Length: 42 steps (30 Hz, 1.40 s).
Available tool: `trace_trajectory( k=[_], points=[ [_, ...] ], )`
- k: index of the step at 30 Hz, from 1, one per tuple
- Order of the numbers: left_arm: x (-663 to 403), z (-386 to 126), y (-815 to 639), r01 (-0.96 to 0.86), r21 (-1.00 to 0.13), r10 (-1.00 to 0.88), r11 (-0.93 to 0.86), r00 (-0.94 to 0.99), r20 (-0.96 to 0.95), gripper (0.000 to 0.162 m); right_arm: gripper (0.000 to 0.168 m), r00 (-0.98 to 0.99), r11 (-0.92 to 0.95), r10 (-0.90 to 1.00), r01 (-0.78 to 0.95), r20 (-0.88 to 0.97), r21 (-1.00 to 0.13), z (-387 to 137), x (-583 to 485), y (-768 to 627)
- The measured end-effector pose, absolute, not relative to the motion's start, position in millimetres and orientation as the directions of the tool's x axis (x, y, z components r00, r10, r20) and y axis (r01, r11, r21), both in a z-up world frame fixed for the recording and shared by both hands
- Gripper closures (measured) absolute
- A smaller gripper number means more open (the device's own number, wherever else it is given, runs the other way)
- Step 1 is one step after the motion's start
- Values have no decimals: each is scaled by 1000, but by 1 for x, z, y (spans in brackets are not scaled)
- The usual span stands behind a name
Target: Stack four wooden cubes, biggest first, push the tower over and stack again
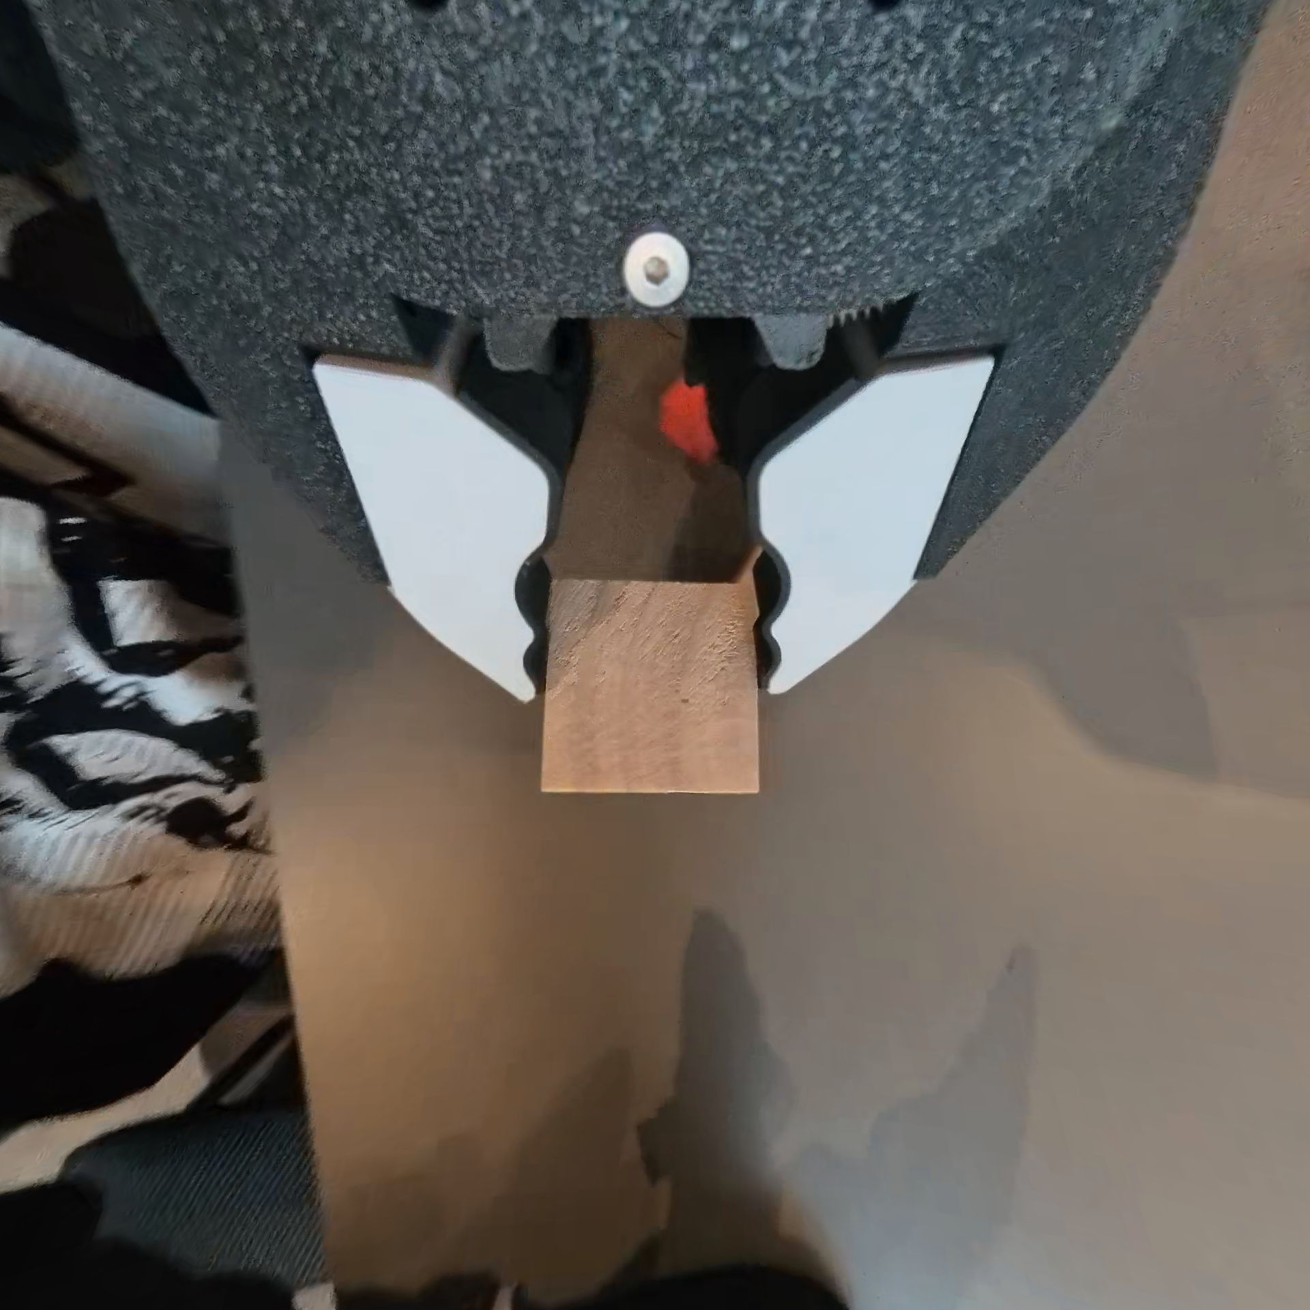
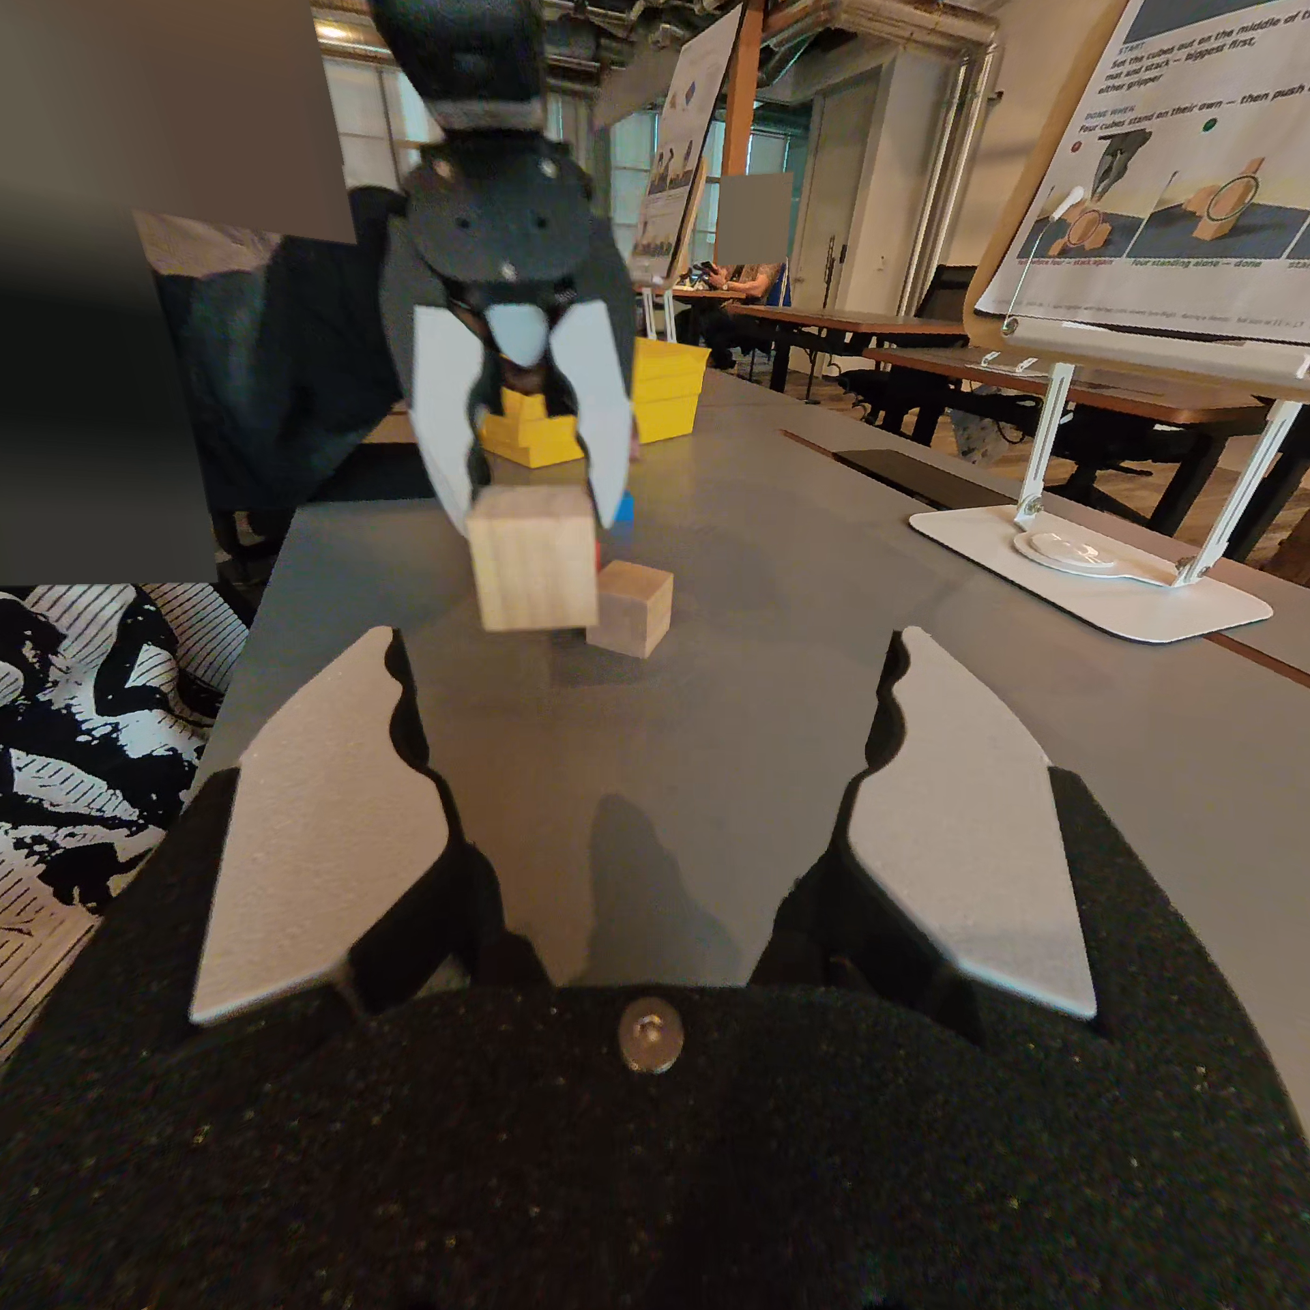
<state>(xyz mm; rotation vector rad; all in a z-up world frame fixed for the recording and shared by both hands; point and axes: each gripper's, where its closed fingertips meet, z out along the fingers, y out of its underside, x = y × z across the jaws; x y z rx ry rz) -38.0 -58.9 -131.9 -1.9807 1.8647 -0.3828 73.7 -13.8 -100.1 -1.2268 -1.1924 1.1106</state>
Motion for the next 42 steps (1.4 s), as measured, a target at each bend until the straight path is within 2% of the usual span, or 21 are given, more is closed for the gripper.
trace_trajectory(
  k=[3,7,10,27,31,34,39,42],
  points=[
    [-55,-124,-81,-862,-480,-977,-166,209,-38,107,47,75,45,996,28,47,-999,-101,73,-14],
    [-83,-143,-97,-881,-383,-946,-277,320,-50,107,48,78,42,996,26,44,-999,-100,74,-13],
    [-92,-162,-101,-903,-325,-944,-282,321,-73,107,49,80,43,996,23,44,-999,-100,74,-13],
    [-85,-177,-100,-879,-388,-946,-276,321,-55,106,52,77,36,996,20,37,-999,-100,74,-13],
    [-87,-175,-101,-885,-381,-946,-270,316,-65,81,53,77,35,996,18,36,-999,-100,75,-13],
    [-85,-158,-102,-873,-422,-955,-246,292,-47,71,53,77,33,996,17,34,-999,-100,75,-13],
    [-80,-108,-89,-836,-538,-987,-112,157,-39,79,53,77,34,996,15,35,-999,-99,75,-13],
    [-82,-100,-66,-861,-508,-992,41,25,-123,82,54,76,33,996,15,34,-999,-99,75,-13]
  ],
)
